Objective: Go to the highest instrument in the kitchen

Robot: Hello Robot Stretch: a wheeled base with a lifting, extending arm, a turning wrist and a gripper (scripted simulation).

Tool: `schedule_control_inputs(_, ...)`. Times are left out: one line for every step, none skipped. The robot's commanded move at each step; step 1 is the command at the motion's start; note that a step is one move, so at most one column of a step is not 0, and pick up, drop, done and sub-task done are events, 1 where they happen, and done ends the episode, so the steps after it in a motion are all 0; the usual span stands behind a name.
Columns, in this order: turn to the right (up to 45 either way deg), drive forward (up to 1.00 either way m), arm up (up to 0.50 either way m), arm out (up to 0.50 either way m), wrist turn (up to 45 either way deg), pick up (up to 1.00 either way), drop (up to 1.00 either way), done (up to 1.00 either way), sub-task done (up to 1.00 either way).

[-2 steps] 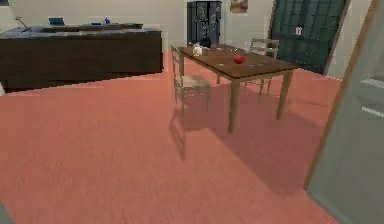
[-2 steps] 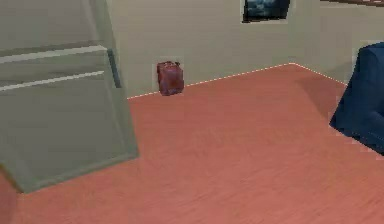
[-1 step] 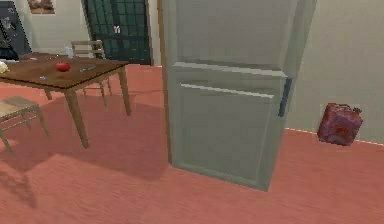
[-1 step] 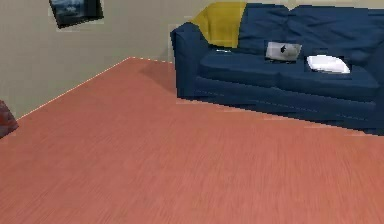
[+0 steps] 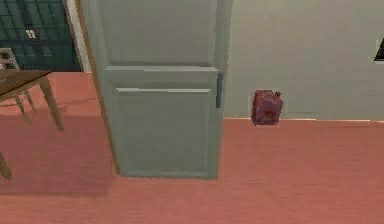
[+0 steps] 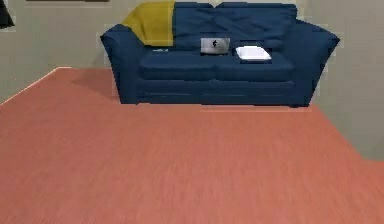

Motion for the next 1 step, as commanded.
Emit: schedule_control_inputs(0.0, 0.30, 0.00, 0.00, 0.0, 0.00, 0.00, 0.00, 0.00)
